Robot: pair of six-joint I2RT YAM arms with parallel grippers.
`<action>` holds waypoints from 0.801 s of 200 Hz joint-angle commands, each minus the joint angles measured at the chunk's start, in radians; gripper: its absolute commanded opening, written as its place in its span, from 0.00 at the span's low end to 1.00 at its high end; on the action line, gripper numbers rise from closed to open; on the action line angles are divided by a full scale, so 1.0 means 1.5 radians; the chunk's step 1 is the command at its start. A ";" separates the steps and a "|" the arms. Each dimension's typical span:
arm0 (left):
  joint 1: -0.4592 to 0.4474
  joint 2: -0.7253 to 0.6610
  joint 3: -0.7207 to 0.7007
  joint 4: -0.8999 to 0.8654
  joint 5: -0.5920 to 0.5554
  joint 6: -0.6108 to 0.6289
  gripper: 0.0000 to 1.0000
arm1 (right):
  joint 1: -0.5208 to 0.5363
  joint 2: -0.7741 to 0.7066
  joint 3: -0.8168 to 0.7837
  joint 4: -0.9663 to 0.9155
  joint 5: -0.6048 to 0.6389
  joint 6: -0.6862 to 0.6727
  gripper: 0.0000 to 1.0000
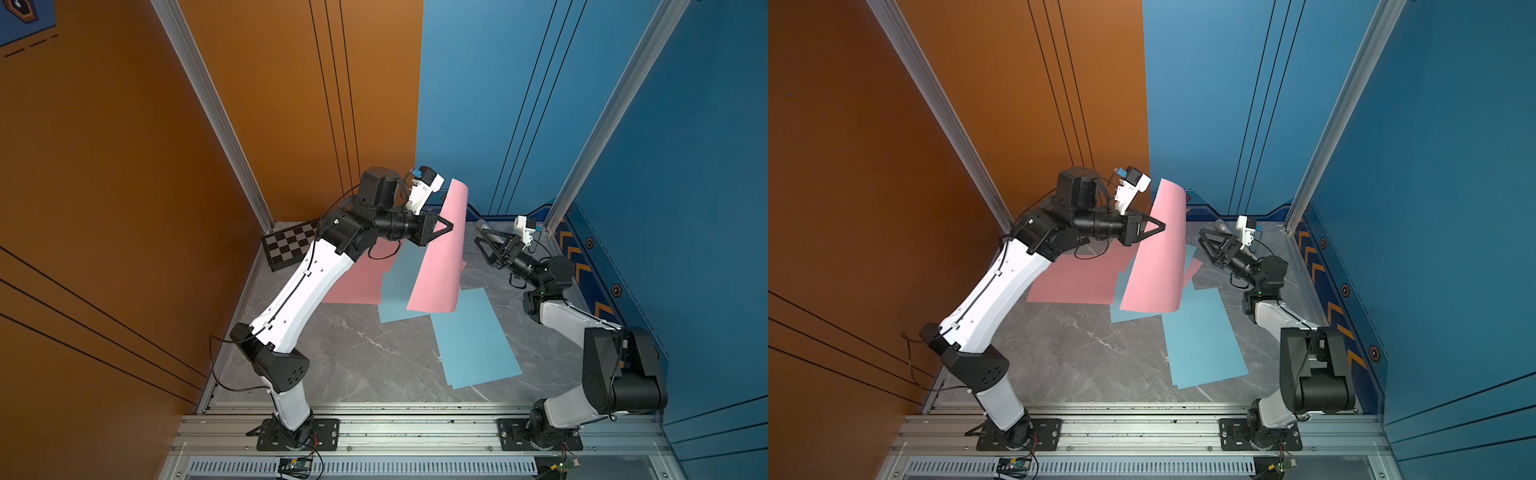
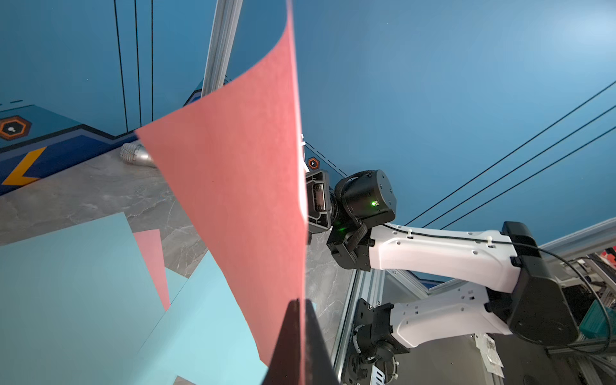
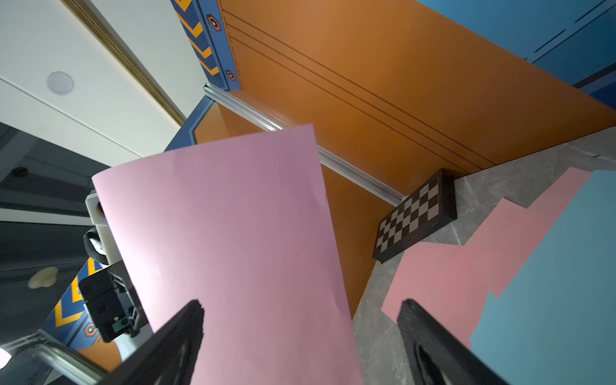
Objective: Sort the scattered colored papers by color
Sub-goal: Pick up the colored paper.
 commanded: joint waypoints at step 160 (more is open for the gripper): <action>0.121 -0.056 -0.097 0.002 0.008 -0.030 0.00 | 0.076 0.007 0.063 0.080 -0.065 0.003 0.24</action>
